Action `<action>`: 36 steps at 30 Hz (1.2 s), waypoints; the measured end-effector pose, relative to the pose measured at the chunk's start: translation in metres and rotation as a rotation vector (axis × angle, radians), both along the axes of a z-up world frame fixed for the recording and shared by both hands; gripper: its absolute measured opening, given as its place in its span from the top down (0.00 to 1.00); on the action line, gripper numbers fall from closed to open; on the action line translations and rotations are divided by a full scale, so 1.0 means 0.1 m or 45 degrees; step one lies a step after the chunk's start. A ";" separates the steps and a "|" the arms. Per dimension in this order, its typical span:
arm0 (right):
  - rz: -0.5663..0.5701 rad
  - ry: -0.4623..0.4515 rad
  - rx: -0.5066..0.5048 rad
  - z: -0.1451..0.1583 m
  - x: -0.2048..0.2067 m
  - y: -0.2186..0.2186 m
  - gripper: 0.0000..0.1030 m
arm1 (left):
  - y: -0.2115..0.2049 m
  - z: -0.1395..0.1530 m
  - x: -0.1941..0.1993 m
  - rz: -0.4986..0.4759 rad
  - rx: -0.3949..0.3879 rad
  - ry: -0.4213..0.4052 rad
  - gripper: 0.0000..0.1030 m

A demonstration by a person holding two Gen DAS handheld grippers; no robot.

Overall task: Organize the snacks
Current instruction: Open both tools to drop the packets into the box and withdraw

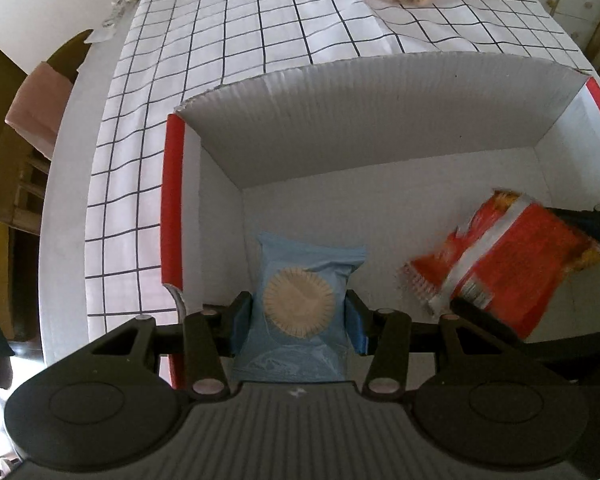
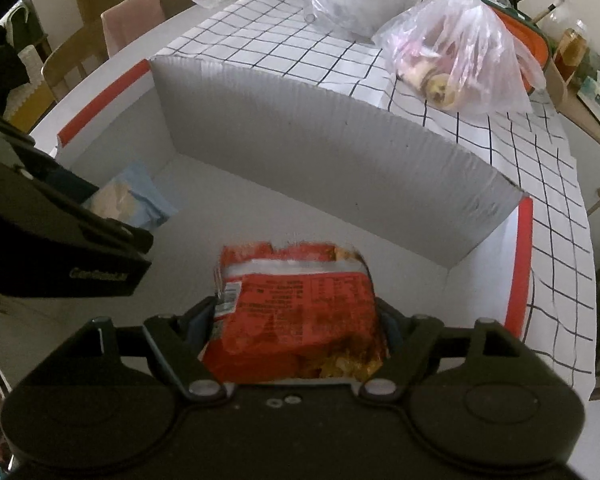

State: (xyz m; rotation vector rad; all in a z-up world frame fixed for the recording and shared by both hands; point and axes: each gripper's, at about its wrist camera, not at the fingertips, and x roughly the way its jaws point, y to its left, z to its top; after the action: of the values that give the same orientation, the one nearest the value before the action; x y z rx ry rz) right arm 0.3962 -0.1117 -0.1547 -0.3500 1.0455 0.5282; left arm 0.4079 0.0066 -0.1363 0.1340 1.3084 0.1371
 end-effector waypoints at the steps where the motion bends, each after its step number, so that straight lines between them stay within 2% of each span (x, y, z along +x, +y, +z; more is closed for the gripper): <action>1: -0.001 -0.003 -0.001 0.00 0.00 0.00 0.23 | 0.00 0.00 0.00 -0.002 0.000 0.001 0.53; 13: 0.044 -0.039 0.031 0.16 -0.11 -0.05 0.17 | 0.02 0.22 -0.15 0.025 -0.021 -0.079 0.46; 15: 0.040 -0.054 0.040 0.22 -0.13 -0.08 0.17 | 0.02 0.31 -0.20 0.030 -0.019 -0.109 0.43; 26: -0.005 -0.135 0.089 0.59 -0.32 -0.21 0.16 | 0.07 0.75 -0.52 0.035 -0.056 -0.263 0.43; 36: -0.081 -0.211 0.143 0.96 -0.73 -0.31 0.16 | 0.09 1.11 -0.97 0.016 -0.083 -0.419 0.43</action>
State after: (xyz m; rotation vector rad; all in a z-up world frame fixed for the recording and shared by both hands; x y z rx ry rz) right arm 0.3233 -0.1427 -0.0592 -0.2554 0.8605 0.4900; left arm 0.3109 0.0160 -0.0255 0.0452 0.9842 0.1213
